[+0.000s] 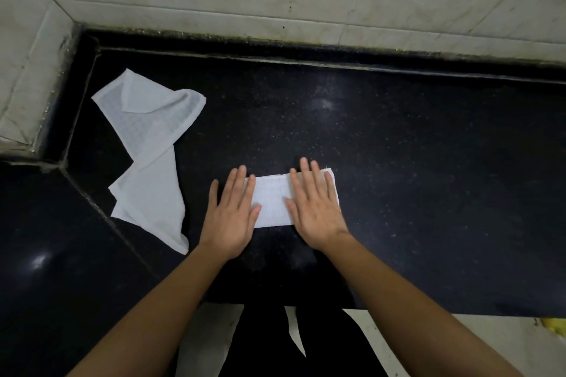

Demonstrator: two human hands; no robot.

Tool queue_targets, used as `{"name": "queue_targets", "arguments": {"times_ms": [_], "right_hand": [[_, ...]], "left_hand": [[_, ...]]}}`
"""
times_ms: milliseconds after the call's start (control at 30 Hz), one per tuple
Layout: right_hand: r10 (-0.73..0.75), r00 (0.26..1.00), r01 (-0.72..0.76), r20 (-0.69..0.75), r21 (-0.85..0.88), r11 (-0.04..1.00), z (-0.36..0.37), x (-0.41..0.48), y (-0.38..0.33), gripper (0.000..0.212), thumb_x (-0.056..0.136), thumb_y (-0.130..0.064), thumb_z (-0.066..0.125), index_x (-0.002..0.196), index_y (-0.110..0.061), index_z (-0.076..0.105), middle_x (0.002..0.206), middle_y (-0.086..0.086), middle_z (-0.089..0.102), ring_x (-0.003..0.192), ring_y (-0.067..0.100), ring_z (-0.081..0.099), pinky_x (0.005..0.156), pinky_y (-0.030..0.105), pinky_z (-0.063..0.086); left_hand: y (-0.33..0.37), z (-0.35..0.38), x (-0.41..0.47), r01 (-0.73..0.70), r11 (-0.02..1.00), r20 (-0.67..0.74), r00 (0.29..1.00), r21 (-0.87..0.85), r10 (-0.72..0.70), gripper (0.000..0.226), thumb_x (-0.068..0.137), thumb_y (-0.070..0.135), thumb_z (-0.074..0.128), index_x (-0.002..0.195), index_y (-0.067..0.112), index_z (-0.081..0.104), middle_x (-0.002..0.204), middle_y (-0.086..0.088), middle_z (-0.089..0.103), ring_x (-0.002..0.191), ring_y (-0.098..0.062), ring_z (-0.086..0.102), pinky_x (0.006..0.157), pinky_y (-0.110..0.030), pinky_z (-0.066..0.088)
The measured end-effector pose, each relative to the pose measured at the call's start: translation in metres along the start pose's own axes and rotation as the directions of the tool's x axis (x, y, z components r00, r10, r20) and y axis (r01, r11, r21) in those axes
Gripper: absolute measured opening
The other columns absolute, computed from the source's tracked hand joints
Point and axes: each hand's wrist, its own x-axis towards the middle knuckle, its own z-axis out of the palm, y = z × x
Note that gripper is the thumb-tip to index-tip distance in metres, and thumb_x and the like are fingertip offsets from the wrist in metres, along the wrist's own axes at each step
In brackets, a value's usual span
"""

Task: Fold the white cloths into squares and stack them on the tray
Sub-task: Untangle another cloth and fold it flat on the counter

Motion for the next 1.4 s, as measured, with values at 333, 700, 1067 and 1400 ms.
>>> {"name": "queue_targets", "arguments": {"times_ms": [333,700,1067,1400], "right_hand": [[0.031,0.997,-0.026,0.066,-0.071,0.997,0.022,-0.001,0.024,0.070,0.106,-0.053,0.018,0.161,-0.011,0.009,0.169,0.012,0.000,0.156,0.028,-0.002,0.126,0.050,0.003],[0.361,0.932,-0.361,0.036,0.178,0.915,-0.008,-0.016,0.035,0.071,0.105,-0.054,0.031,0.158,-0.009,0.019,0.165,0.013,0.016,0.150,0.031,0.019,0.122,0.047,0.021],[0.724,0.659,-0.725,0.202,0.428,0.541,-0.034,0.001,0.042,0.022,0.094,-0.044,0.064,0.098,-0.026,0.076,0.105,0.003,0.071,0.091,0.024,0.067,0.078,0.035,0.056],[0.742,0.588,-0.788,0.323,0.435,0.435,-0.050,0.002,0.045,0.016,0.089,-0.040,0.073,0.095,-0.025,0.078,0.086,-0.002,0.067,0.077,0.017,0.057,0.067,0.027,0.046]], "left_hand": [[-0.002,0.020,0.006,0.051,0.999,0.062,0.997,-0.011,-0.050,0.066,0.103,0.047,0.022,0.158,0.010,0.018,0.166,-0.014,0.010,0.154,-0.028,0.007,0.121,-0.058,0.011],[0.000,0.017,0.004,0.073,0.997,0.097,0.993,0.000,-0.072,0.067,0.103,0.048,0.015,0.159,0.012,0.012,0.167,-0.014,0.004,0.154,-0.028,0.002,0.121,-0.059,0.010],[0.001,0.018,0.005,0.076,0.997,0.104,0.991,0.032,-0.079,0.067,0.103,0.048,0.009,0.159,0.012,0.008,0.167,-0.014,0.001,0.154,-0.028,-0.001,0.122,-0.058,0.009],[0.001,0.017,0.007,0.073,0.996,0.123,0.989,0.044,-0.078,0.066,0.104,0.049,0.009,0.159,0.011,0.007,0.167,-0.014,0.001,0.154,-0.029,-0.001,0.122,-0.058,0.009]]}}
